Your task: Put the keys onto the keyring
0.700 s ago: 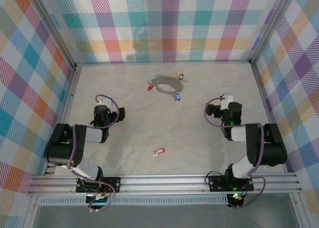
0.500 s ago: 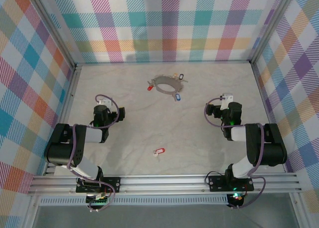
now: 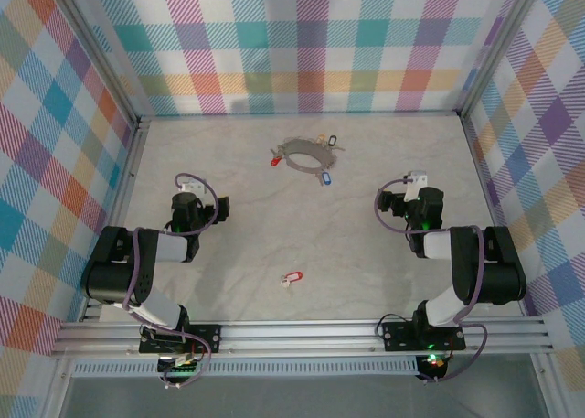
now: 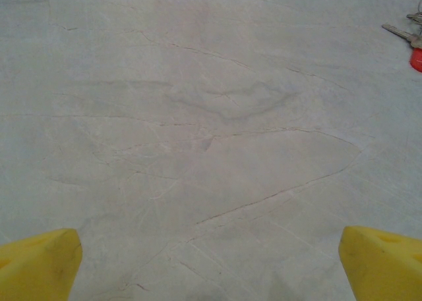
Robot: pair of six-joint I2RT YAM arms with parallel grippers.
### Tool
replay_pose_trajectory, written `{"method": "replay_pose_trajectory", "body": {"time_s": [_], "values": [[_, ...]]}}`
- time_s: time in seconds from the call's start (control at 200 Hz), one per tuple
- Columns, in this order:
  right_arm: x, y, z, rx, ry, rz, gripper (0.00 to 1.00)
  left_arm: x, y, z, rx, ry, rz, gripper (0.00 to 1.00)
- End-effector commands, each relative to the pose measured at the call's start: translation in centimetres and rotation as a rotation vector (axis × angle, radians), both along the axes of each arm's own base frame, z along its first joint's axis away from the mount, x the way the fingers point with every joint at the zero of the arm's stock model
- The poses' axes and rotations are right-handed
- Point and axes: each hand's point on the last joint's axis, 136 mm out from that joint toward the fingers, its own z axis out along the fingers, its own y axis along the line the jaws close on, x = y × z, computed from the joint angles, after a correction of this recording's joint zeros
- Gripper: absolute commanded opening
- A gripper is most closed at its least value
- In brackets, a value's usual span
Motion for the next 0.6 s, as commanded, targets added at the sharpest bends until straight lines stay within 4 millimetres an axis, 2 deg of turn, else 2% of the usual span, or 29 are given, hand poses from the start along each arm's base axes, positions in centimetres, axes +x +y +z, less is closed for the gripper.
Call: {"method": "replay_pose_trajectory", "body": {"time_s": [0.0,0.385,0.48,0.53,0.595], "values": [[0.3,0.2,0.7,0.017,-0.019,0.01,1.0,0.9,0.3,1.4,-0.016,-0.049,0.005,1.0],[0.3,0.3,0.7,0.016,-0.019,0.011,1.0,0.9,0.6,1.5,-0.013,-0.05,0.024,1.0],[0.3,-0.1,0.8,0.018,-0.019,-0.008,1.0,0.9,1.2,2.7,0.009,-0.031,0.071,1.0],[0.4,-0.3,0.8,0.018,-0.016,-0.018,1.0,0.7,1.6,4.0,0.024,-0.034,0.11,1.0],[0.2,0.6,1.5,0.019,-0.024,0.032,1.0,-0.1,2.4,5.7,0.019,-0.04,0.163,1.0]]}}
